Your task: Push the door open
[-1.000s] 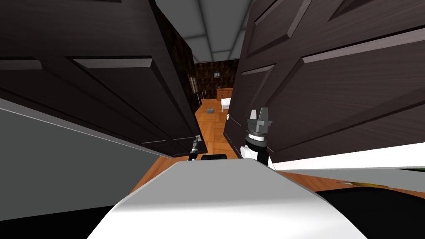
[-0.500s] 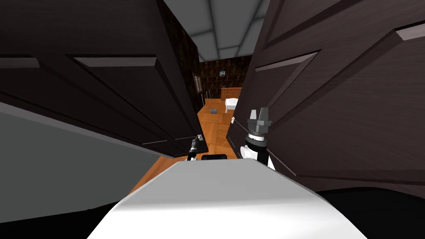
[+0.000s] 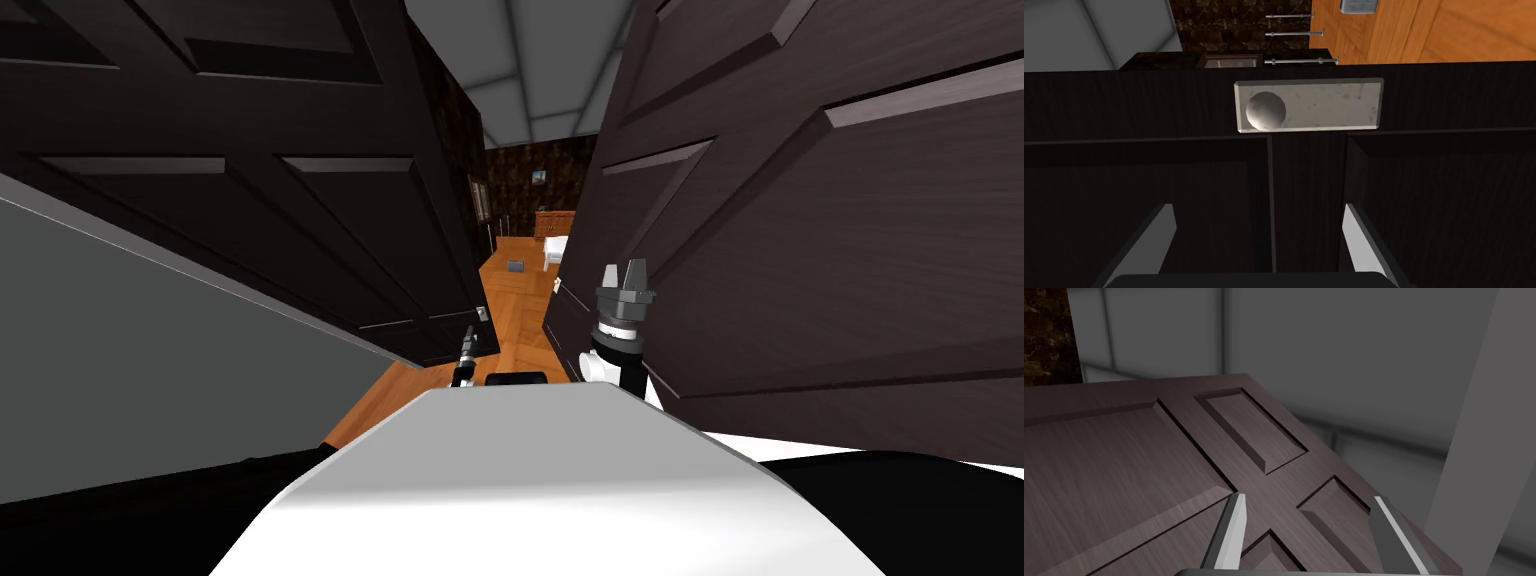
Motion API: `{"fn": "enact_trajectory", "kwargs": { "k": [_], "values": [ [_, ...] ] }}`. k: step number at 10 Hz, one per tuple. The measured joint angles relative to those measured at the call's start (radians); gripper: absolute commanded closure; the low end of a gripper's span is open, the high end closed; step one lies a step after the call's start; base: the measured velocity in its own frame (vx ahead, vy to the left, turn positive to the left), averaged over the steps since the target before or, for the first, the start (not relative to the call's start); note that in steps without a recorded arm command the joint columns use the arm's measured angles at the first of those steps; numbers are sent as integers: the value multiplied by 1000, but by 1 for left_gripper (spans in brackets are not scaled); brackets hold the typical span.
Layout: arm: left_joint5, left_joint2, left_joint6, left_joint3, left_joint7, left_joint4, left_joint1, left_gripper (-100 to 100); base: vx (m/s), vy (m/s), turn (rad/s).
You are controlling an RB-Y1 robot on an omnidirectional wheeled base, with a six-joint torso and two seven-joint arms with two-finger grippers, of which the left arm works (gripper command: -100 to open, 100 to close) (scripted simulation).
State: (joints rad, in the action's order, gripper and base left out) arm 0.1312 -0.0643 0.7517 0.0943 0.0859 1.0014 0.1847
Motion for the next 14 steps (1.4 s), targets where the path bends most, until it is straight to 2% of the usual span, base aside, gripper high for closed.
{"fn": "enact_trajectory", "kwargs": {
  "k": [2, 9, 12, 14],
  "values": [
    [7, 22, -9, 1, 0, 18, 12, -100, -166, -97, 45],
    [11, 10, 6, -11, 2, 0, 2, -100, 182, 7, -23],
    [13, 16, 16, -18, 3, -13, -5, -100, 206, 21, -25],
    [14, 26, 23, -22, 4, -21, -9, -100, 124, 30, -6]
  ]
}}
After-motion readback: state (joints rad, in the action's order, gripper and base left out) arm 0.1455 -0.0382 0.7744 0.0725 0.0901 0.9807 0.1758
